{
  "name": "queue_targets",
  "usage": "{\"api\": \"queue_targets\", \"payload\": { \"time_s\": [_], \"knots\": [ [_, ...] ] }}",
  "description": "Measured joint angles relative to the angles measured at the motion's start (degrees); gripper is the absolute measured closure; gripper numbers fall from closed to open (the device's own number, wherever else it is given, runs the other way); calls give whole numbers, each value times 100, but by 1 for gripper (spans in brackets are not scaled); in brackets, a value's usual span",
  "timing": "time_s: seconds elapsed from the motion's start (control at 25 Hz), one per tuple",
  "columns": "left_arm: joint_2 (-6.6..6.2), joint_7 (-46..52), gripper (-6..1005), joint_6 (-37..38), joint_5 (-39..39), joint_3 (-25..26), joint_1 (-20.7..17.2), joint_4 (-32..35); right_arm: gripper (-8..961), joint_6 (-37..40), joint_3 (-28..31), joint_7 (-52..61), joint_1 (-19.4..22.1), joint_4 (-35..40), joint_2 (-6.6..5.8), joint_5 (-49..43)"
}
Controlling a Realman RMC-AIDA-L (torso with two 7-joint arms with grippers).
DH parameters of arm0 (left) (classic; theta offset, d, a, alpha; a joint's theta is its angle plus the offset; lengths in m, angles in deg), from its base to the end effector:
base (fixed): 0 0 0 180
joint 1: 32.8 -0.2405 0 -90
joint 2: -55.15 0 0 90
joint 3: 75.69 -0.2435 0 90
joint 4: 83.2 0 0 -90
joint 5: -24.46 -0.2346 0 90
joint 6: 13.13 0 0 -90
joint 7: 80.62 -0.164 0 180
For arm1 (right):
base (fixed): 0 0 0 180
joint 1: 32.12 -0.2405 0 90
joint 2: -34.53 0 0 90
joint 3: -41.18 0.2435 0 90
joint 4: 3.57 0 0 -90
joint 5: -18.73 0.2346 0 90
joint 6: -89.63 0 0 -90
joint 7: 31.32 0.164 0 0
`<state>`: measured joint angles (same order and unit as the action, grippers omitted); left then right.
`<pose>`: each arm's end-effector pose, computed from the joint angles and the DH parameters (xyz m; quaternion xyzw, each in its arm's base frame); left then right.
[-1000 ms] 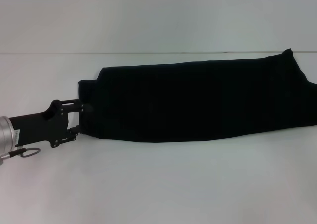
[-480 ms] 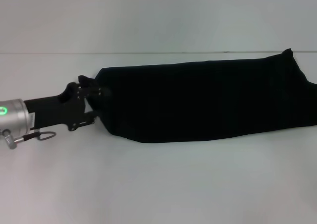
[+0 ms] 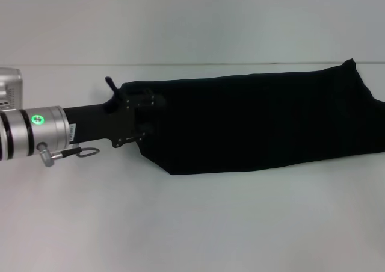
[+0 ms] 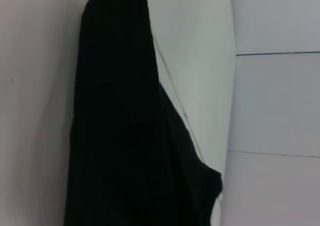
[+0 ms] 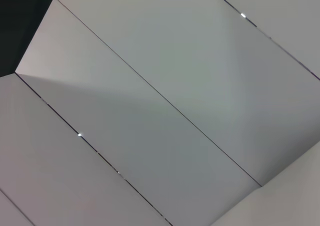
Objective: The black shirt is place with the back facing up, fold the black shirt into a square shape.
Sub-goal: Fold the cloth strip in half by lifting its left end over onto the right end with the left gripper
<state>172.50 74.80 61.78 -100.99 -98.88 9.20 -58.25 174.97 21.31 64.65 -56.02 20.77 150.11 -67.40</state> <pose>-0.2573 0.4091 -0.0223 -0.5487 -0.7794 -0.3018 0.0214 0.3255 0.3537 0.0850 -0.6477 0.4502 0.5456 0.2830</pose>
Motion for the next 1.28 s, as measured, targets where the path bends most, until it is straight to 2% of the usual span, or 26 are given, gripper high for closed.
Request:
{"api": "queue_targets", "payload": {
  "time_s": [0.16, 0.32, 0.56, 0.6, 0.8, 1.04, 1.28],
  "knots": [
    [0, 27, 398, -379, 8, -158, 15, -134, 269, -6, 0, -4, 0, 0, 1, 0],
    [-39, 33, 398, -388, 145, -23, -126, -114, 269, -9, 1, -6, 2, 0, 4, 0],
    [-205, 45, 399, -18, 317, 309, -719, -16, 269, -9, 25, -4, 14, 0, 0, 0],
    [-216, 47, 399, 106, 300, 431, -927, 85, 270, -11, 25, -4, 10, 1, -1, 0],
    [-175, 81, 399, 388, 208, 451, -1224, 337, 270, -24, 5, -8, -49, 0, 0, 0],
    [-147, 86, 399, 283, -310, 263, -1128, 322, 270, -66, 0, -9, -68, 0, 6, -10],
    [-60, 154, 398, -58, -376, 193, -1009, 294, 270, -90, 18, -7, -7, 0, 9, -18]
  ]
}}
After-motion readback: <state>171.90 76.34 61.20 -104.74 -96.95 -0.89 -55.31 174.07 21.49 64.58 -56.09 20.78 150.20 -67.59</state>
